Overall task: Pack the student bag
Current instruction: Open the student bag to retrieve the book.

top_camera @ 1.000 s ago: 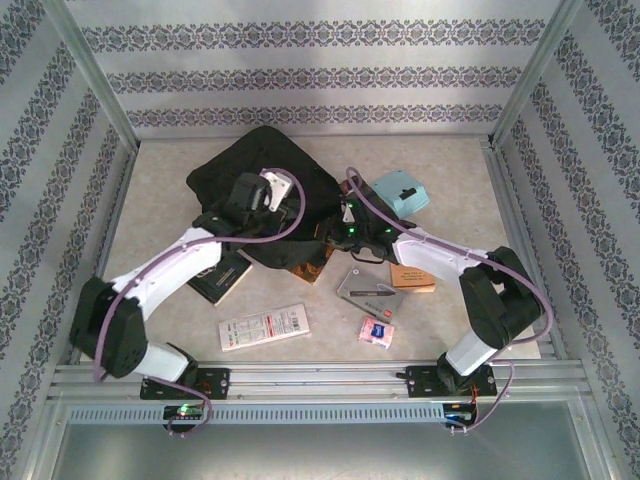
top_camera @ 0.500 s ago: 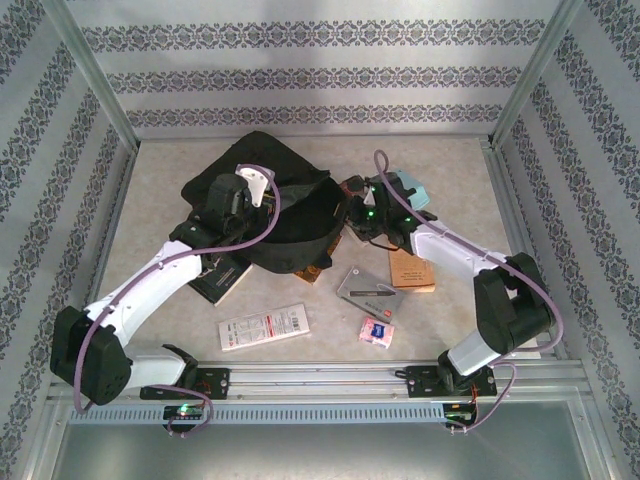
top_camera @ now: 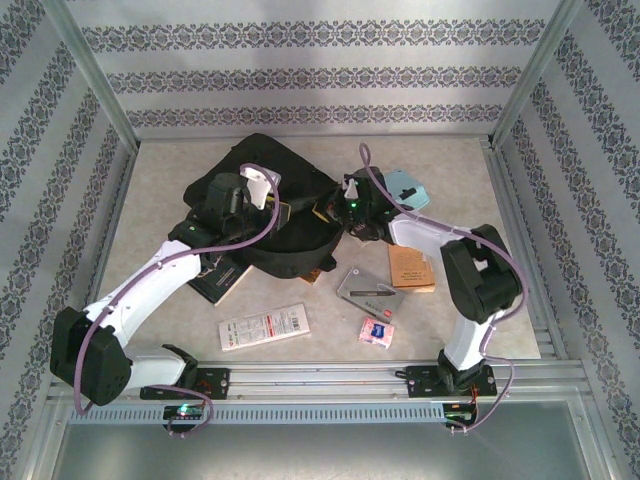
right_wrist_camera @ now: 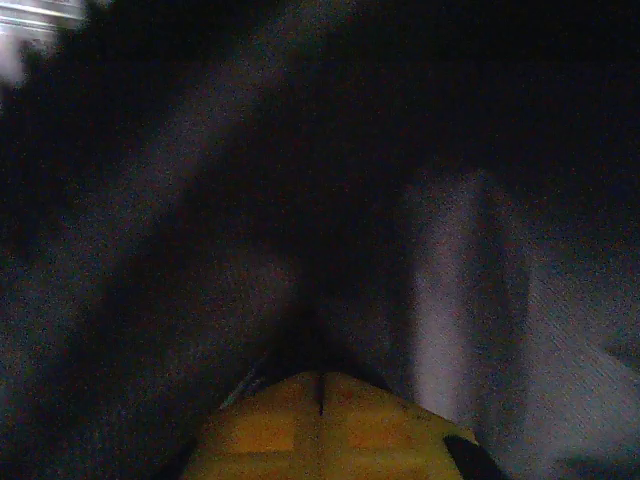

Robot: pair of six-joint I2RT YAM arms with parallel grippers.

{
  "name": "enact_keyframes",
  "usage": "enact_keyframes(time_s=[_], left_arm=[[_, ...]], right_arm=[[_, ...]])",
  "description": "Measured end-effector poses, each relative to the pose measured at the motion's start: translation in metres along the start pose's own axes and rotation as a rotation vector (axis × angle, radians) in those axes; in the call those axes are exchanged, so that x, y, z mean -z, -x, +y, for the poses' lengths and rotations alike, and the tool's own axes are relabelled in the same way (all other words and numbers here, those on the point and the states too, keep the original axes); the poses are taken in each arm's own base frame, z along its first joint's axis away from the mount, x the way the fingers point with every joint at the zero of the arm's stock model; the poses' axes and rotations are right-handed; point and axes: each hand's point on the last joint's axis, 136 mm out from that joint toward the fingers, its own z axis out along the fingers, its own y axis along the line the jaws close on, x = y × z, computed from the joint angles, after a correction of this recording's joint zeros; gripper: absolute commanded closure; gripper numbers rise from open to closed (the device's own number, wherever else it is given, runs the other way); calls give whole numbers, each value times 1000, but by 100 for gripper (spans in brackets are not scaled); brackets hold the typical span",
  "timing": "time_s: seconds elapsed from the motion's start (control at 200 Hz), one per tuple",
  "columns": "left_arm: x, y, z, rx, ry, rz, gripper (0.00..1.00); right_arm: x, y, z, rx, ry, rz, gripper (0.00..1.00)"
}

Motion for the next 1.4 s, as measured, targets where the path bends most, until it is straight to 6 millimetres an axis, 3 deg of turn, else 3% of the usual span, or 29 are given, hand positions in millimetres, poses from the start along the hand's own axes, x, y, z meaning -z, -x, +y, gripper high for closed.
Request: enact_keyframes(time_s=[0.1, 0.225, 0.33, 0.47, 0.585, 0.674, 0.814, 0.984, 1.129, 1.269, 1.399], left_arm=[[7, 15, -5, -4, -11, -7, 23], [13, 40, -5, -23, 12, -21, 18], [6, 53, -1, -32, 33, -5, 17], [-18, 48, 6, -29, 51, 71, 16], [-43, 32, 14, -34, 61, 154, 19], [-58, 19, 18, -38, 51, 213, 28], [-72, 11, 16, -12, -13, 262, 62], [-71, 9, 19, 14, -44, 274, 100], [-69, 11, 24, 26, -49, 269, 100], [-64, 16, 27, 45, -28, 250, 100], [-41, 33, 37, 96, 16, 158, 100]], right_arm=[[-10, 1, 4, -51, 53, 19, 100], [-14, 6, 24, -80, 144, 27, 100], [-12, 9, 41, -82, 212, 28, 100], [-11, 8, 57, -76, 264, 37, 100], [-11, 5, 62, -72, 279, 47, 100], [-12, 5, 62, -70, 281, 49, 100], [-16, 6, 52, -88, 255, 49, 100], [-16, 5, 52, -77, 254, 55, 100], [-15, 4, 49, -54, 239, 52, 100], [1, -1, 39, -1, 154, 25, 79], [38, -4, 45, 130, 42, -50, 56]])
